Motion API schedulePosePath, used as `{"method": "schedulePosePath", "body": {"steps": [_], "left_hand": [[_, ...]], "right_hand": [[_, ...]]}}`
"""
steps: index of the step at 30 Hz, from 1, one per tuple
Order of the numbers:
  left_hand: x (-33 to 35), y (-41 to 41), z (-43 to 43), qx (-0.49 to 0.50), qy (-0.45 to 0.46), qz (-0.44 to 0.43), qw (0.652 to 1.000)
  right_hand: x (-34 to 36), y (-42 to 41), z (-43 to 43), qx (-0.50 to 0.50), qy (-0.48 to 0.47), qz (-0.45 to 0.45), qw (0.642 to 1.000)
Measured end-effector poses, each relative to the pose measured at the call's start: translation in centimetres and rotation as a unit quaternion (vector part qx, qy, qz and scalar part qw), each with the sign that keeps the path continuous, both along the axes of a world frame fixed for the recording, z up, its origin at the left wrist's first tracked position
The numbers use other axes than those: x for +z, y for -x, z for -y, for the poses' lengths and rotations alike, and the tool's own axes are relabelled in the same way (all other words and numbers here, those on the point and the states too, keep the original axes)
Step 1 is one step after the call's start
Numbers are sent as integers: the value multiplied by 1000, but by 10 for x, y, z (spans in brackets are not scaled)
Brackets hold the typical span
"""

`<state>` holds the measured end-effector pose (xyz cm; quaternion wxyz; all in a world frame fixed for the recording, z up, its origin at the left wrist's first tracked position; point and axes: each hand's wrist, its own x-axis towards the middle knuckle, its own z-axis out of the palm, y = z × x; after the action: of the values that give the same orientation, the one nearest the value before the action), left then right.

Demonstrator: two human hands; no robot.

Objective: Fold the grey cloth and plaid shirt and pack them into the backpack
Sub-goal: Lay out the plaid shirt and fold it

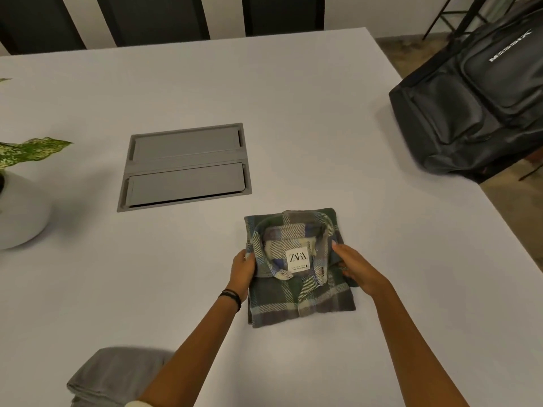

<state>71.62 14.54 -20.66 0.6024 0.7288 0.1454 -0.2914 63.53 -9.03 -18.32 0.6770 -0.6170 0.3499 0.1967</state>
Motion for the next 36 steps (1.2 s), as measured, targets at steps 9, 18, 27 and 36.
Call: {"method": "schedulePosePath", "body": {"steps": [9, 18, 27, 36], "left_hand": [[20, -5, 6, 103, -59, 230, 966], [4, -27, 19, 58, -124, 231, 963], [5, -12, -6, -146, 20, 48, 988], [-4, 6, -12, -136, -23, 104, 985]], "right_hand": [[4, 7, -12, -129, 41, 96, 986], [-23, -9, -25, -214, 200, 113, 950], [-33, -15, -24, -273, 248, 108, 923], [-24, -20, -23, -227, 298, 140, 917]]}}
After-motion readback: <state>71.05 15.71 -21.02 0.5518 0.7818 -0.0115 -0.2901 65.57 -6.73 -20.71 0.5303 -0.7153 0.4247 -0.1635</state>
